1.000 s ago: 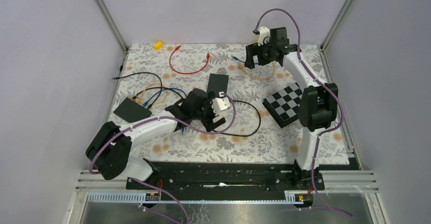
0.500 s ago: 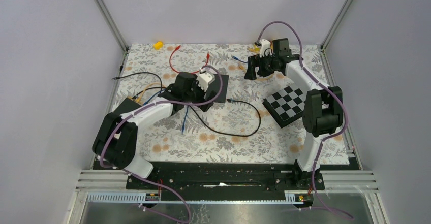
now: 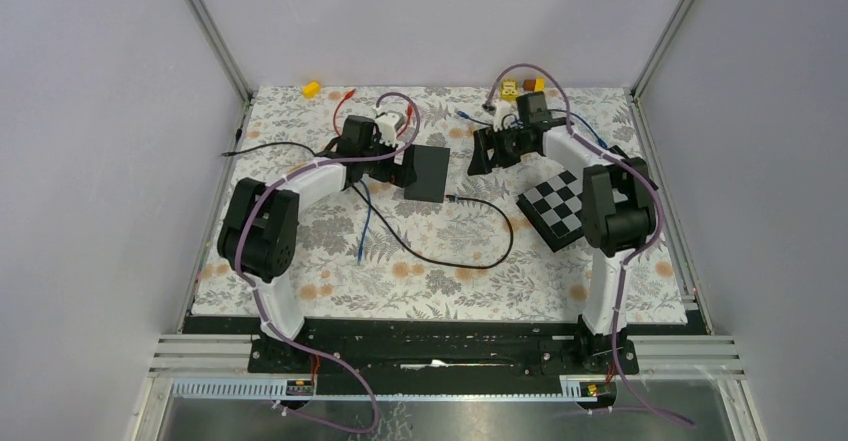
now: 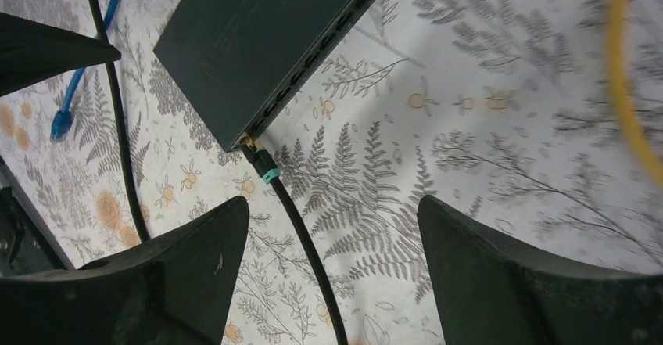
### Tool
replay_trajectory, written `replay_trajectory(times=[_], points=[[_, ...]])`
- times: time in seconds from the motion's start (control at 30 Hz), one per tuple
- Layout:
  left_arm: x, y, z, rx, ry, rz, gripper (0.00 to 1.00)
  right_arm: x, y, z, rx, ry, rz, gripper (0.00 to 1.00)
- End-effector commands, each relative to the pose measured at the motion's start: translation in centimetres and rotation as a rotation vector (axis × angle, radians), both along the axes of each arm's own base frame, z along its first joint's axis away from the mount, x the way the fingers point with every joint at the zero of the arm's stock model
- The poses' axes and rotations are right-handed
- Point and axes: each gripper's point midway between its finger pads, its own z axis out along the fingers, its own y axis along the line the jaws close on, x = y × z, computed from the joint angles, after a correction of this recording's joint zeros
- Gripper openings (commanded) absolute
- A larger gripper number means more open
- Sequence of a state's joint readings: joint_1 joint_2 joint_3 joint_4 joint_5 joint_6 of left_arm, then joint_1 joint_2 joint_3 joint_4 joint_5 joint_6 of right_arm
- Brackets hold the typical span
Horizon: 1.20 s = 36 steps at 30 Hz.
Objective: Pull the plug from the switch port
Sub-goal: Pull the connector from the switch port.
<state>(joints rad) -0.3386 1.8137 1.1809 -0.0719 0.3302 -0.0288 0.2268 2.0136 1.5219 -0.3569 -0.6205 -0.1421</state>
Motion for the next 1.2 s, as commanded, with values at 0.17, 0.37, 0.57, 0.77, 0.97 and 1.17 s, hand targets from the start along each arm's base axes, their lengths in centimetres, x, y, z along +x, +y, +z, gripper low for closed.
replay_trajectory(times=[0.17,0.37,0.57,0.77,0.97,1.17], points=[[0.9,-2.2,-0.4,-0.111,0.053,0.008,0.98,-2.7,3.5,-4.5,0.076,0.149,0.106,0.79],[0.7,-3.1,-1.4,-0.174,0.085,0.011,0.9,-4.3,4.8,-5.8,0.148,0.271,0.112,0.7],[-0.2,-3.5,-2.4,-0.218,0.13,0.013,0.83,-6.1,5.1,-7.2,0.187,0.363,0.11,0.65],[-1.8,-4.1,-4.3,-0.264,0.199,-0.017,0.77,-7.4,6.0,-8.4,0.279,0.444,0.092,0.59],[-2.8,-4.3,-5.8,-0.282,0.242,-0.034,0.72,-7.3,6.8,-9.3,0.346,0.493,0.063,0.54],[-2.8,-4.5,-6.2,-0.286,0.251,-0.032,0.71,-7.0,7.0,-9.5,0.363,0.498,0.037,0.53]])
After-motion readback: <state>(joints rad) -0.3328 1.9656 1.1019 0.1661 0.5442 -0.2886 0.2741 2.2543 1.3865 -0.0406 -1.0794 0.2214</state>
